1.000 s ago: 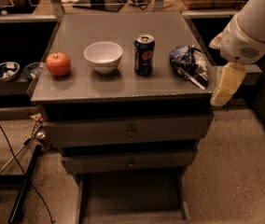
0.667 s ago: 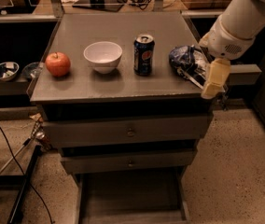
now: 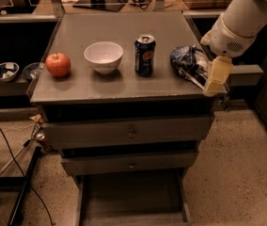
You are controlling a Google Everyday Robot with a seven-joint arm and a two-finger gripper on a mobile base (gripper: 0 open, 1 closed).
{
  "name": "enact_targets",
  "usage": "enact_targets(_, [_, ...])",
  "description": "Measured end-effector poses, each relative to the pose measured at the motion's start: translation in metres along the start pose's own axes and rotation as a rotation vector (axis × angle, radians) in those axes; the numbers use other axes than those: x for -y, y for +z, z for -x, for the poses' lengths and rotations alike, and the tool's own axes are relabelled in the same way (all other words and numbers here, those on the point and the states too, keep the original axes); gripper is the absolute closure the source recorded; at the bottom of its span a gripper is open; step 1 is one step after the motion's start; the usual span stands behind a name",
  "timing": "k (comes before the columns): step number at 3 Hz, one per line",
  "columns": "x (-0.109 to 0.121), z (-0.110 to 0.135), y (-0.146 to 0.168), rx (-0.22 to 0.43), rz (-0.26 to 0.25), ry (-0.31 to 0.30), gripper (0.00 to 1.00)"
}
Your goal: Place blue chip bag into bottom drawer
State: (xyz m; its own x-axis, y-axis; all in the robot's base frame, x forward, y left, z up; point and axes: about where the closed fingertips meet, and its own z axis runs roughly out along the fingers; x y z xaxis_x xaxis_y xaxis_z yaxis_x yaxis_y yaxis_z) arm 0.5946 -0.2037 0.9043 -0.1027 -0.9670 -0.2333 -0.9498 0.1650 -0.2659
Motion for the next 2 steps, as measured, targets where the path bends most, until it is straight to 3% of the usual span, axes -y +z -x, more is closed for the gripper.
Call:
enact_targets(1, [0.0577, -0.0104, 0.0037, 0.003, -0.032, 0.0, 0.0])
enact_targets(2, [0.0581, -0.0101, 0.0031, 0.003, -0.034, 0.0, 0.0])
